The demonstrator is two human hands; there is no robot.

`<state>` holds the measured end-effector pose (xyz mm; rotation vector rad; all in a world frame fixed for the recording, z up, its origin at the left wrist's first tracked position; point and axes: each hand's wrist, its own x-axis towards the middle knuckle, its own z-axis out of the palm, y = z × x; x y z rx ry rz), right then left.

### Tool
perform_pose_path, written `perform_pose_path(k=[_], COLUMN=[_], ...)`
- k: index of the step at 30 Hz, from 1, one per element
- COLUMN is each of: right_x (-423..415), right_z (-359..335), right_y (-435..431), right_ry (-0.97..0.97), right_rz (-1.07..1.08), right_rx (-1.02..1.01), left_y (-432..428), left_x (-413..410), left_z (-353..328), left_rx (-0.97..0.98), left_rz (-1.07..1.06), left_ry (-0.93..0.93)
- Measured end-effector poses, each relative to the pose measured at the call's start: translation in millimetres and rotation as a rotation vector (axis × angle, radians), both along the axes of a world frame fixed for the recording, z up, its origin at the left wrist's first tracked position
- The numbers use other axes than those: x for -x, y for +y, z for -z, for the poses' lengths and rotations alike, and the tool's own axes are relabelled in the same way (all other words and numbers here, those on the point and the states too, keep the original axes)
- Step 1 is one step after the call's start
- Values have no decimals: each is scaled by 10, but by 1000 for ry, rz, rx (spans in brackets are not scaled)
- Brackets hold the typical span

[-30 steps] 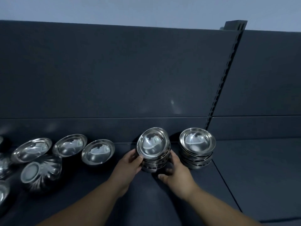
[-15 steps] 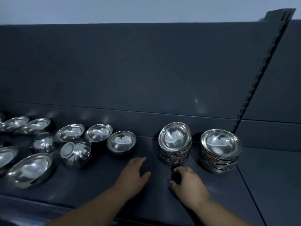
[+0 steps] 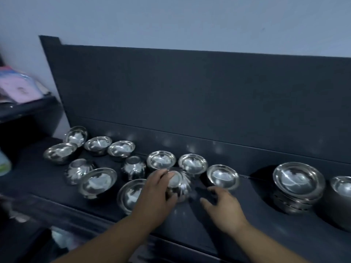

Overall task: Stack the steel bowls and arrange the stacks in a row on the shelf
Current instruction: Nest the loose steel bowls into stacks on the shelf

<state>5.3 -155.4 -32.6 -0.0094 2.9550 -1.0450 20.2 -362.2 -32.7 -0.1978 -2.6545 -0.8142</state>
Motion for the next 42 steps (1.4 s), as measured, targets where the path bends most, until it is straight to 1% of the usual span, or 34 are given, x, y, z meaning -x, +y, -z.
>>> perform_pose_path(k=[2,5,9,12,14,16,18,20,23,24,26,29,36,38,42], right_x=[59,137,196,242,279,340,375,397,437,438,432,421,362,323,246], right_z=[-26,-51,41,67,69,102,111,115,74,39,-64,-211,-242,-205,-137], right_y=[-337,-662,-833,-868,-864,-823,-783,-742,-672,-656,-616,-508,-114,-33,52], right_ry=[15,-3,-154,-277,-372,-462,-513,-541,-523,-501,-425,-229,255,301,367], right_rz=[79,246,402,448,454,423,374,331,254,222,121,-67,-462,-531,-603], right_rx=[78,249,593,748,827,865,901,973,1127,1127,1008,740,-84,-209,-289], left_y=[-408,-851,-1084,-1099,-1099,-1101,-1095,-1078,-1036,-1015,-963,-812,-294,-190,-49], left_x=[-22,-61,-96,-58,-16,12,44,89,172,195,242,330,489,510,509], left_z=[-16,41,159,198,204,211,225,233,248,248,256,245,211,210,115], left_rx=[-3,-46,-134,-230,-301,-343,-377,-404,-422,-439,-493,-560,-771,-814,-851], left_rz=[-62,-95,-81,-65,-90,-118,-146,-165,-181,-185,-184,-162,-70,-61,-85], left_ry=[-21,-145,-284,-402,-463,-514,-556,-581,-598,-602,-606,-615,-708,-748,-787])
